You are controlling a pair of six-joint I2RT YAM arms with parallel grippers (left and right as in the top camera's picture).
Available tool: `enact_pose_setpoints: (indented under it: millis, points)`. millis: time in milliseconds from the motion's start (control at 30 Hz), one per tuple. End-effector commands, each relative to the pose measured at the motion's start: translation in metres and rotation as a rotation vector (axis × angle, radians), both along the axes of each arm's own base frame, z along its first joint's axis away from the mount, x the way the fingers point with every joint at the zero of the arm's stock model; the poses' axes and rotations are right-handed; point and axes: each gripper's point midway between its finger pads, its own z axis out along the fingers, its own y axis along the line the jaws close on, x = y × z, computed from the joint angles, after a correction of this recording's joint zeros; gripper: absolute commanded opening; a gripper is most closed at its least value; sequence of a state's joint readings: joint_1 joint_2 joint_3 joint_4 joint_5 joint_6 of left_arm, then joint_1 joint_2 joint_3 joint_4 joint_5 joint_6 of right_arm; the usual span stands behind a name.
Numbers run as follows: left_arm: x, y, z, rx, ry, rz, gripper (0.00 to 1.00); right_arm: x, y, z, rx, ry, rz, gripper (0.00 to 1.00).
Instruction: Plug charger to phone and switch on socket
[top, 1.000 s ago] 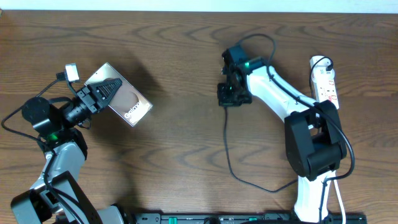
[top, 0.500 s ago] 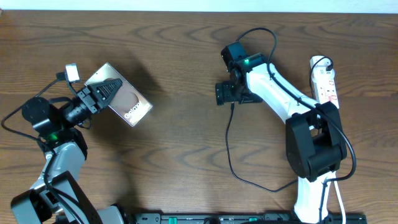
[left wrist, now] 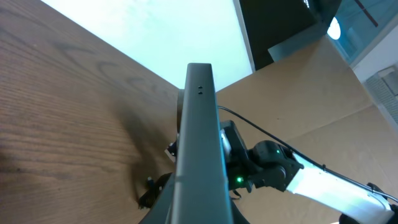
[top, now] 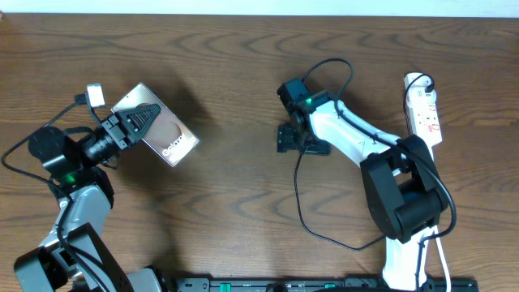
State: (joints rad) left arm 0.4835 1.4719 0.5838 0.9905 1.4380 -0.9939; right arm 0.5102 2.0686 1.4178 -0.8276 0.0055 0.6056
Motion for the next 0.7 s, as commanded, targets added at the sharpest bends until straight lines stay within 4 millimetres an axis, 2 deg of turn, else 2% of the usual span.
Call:
enact_pose_setpoints:
  millis: [0,67,133,267,433,533,600,667]
  points:
    - [-0.002,0.0,0.005,0.018,-0.028,-0.014,0.08,-0.009,0.009,-0.009,0.044,0.014,-0.027,0.69]
    - [-0.002,0.0,0.005,0.018,-0.028,-0.014,0.07,-0.007,0.008,-0.009,0.047,0.008,-0.032,0.68]
    - [-0.002,0.0,0.005,0.018,-0.028,-0.014,0.07,-0.004,0.007,-0.009,0.049,0.004,-0.038,0.63]
    - [-0.002,0.0,0.005,0.018,-0.028,-0.014,0.07,0.001,0.002,-0.009,0.053,-0.007,-0.054,0.63]
    - [-0.002,0.0,0.005,0.018,-0.028,-0.014,0.08,0.005,-0.002,-0.009,0.054,-0.011,-0.068,0.53]
    - [-0.002,0.0,0.005,0.018,-0.028,-0.014,0.07,0.006,-0.002,-0.008,0.058,-0.016,-0.068,0.38]
    - [-0.002,0.0,0.005,0.018,-0.028,-0.014,0.07,0.007,-0.002,-0.008,0.058,-0.018,-0.068,0.31]
    - [-0.002,0.0,0.005,0.018,-0.028,-0.014,0.07,0.006,-0.002,-0.008,0.058,-0.017,-0.068,0.12]
